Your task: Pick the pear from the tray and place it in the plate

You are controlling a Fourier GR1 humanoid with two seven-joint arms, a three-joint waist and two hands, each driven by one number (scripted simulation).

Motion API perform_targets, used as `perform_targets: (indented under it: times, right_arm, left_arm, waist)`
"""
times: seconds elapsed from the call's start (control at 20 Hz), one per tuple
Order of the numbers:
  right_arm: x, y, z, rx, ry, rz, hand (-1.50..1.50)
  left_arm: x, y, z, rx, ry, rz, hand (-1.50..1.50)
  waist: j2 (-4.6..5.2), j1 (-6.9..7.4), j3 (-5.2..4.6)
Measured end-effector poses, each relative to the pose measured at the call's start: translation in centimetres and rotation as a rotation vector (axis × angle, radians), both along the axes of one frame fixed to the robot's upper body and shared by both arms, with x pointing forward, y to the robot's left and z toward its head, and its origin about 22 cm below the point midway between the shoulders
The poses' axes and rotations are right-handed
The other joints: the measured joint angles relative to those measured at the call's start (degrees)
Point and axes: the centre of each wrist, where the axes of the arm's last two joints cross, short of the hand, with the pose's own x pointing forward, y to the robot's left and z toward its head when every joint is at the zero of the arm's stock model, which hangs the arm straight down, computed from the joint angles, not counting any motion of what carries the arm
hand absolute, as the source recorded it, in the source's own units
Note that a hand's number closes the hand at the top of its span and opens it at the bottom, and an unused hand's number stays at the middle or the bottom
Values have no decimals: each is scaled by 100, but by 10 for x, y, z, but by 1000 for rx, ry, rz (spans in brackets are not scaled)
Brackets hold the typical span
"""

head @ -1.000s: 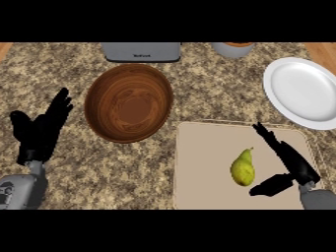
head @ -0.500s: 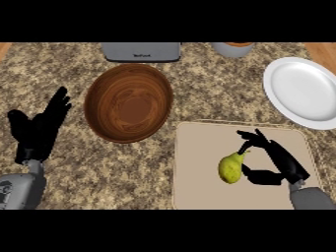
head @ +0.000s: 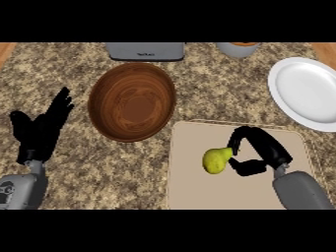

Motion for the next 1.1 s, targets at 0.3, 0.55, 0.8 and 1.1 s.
perform_targets:
  times: [0.3,0.55,0.8,1.1]
  right_arm:
    - [28,29,33,-214,-254,15,150]
    - [36,33,72,-215,-538,-147,150]
    - [36,23,95,-215,-699,-346,150]
    - [49,-17,115,-152,-690,-522,150]
  left_arm:
    - [-2,-5,-1,4,1,2,0]
    - [-7,0,-3,3,4,20,0]
    - [-7,3,-3,5,6,21,0]
    - [-7,-4,-2,-3,4,12,0]
  waist:
    - [12,-1,28]
    - [-10,-80,32]
    - [-3,-103,32]
    - [13,-69,35]
